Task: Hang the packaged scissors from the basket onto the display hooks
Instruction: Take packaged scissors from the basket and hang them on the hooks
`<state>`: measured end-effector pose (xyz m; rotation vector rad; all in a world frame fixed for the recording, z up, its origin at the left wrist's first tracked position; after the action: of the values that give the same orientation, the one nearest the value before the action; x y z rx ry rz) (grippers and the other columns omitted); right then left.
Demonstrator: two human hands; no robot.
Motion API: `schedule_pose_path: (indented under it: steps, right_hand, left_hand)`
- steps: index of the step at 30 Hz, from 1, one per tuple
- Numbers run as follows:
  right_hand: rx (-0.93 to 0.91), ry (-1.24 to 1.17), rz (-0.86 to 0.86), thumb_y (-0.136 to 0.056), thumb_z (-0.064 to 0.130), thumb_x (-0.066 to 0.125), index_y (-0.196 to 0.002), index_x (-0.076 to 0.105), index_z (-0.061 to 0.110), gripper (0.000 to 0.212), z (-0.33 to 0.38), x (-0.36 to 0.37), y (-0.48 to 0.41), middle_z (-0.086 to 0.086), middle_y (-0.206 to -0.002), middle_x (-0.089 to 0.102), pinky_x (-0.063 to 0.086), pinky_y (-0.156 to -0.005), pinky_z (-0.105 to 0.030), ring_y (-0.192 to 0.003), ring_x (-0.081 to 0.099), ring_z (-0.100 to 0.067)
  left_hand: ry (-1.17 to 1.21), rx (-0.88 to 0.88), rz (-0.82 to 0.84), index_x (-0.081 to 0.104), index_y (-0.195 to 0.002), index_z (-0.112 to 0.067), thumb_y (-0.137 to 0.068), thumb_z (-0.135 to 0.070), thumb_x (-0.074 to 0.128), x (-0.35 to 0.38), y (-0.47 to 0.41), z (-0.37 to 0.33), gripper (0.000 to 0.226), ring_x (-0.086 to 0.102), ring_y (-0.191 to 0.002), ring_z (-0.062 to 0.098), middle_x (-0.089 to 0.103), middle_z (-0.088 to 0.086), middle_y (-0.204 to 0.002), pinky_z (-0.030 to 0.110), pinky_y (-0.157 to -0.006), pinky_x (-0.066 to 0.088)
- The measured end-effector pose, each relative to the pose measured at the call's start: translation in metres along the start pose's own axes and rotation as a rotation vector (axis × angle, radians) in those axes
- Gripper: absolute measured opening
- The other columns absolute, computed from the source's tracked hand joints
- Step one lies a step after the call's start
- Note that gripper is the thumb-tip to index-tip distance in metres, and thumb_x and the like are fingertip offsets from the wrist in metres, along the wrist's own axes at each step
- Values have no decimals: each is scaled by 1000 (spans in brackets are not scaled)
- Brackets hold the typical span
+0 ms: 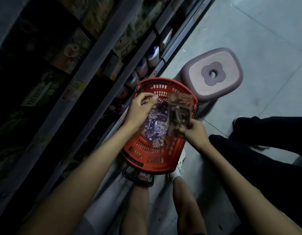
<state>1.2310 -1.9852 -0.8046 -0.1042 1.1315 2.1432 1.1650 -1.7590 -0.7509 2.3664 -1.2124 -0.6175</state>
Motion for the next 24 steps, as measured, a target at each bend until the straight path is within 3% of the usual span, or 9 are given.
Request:
schedule_pose_path:
  steps: [2,4,6,9,13,15,20,24]
  right_hand:
    - [39,-39,-103,-74,21,70,-86,67,18,12,-13,-4,-3,0,-74,71,52,-64,-36,-70,66,-20]
    - [21,32,-198,-77,24,69,-93,64,22,18,-21,-7,-11,3,-79,71,54,-66,-38,-74,67,-21]
    - [-38,115,-254,-81,28,67,-104,59,26,24,-30,-5,-22,6,-85,70,53,-69,-38,-78,65,-19]
    - [-161,254,-287,-87,29,62,-106,55,28,20,-44,3,-43,3,-85,68,51,-67,-40,-79,64,-25]
    - [-308,435,-325,-93,28,59,-108,55,27,15,-67,15,-67,-4,-86,65,38,-61,-38,-83,60,-31]
    - [-322,491,-353,-95,30,59,-111,56,23,18,-80,19,-77,-8,-86,61,29,-62,-35,-83,57,-33]
    - [-339,330,-420,-94,25,66,-111,60,17,20,-94,20,-90,-7,-93,68,45,-67,-40,-84,65,-31]
    - [-342,300,-408,-94,28,65,-110,61,18,19,-93,22,-94,-4,-92,69,51,-69,-45,-82,66,-28]
  left_hand:
    - [-23,-79,-37,66,-107,-12,-98,-26,66,6,-19,46,17,69,-86,19,73,12,-98,19,-70,53]
    - [-206,-96,-32,68,-108,-13,-95,-25,68,16,-38,94,17,64,-77,9,69,-1,-86,18,-73,49]
    - [-467,-76,27,67,-116,-14,-95,-23,67,34,-56,139,23,63,-73,8,67,-4,-82,17,-63,41]
    - [-836,-51,208,57,-137,-23,-95,-28,63,63,-88,211,42,67,-102,28,71,5,-111,32,-73,48]
    - [-1162,-1,371,34,-156,-21,-97,-30,63,95,-139,295,66,54,-129,36,53,12,-146,48,-97,50]
    - [-1268,33,363,26,-158,-20,-93,-29,69,109,-163,320,78,45,-136,35,43,12,-152,48,-100,45]
    - [-1433,126,386,4,-162,-22,-82,-41,80,133,-210,359,112,19,-152,33,22,9,-164,53,-116,29]
    - [-1476,209,375,9,-162,-19,-75,-48,84,138,-222,369,118,22,-151,35,22,13,-163,51,-122,23]
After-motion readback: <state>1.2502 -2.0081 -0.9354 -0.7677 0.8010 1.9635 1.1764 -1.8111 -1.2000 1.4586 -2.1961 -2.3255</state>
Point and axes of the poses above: each hand's wrist, its own y-axis away from the middle knuckle, its own x-axis out of the palm, z = x × y, the point moved 7 cm from there along -y, towards the middle knuckle
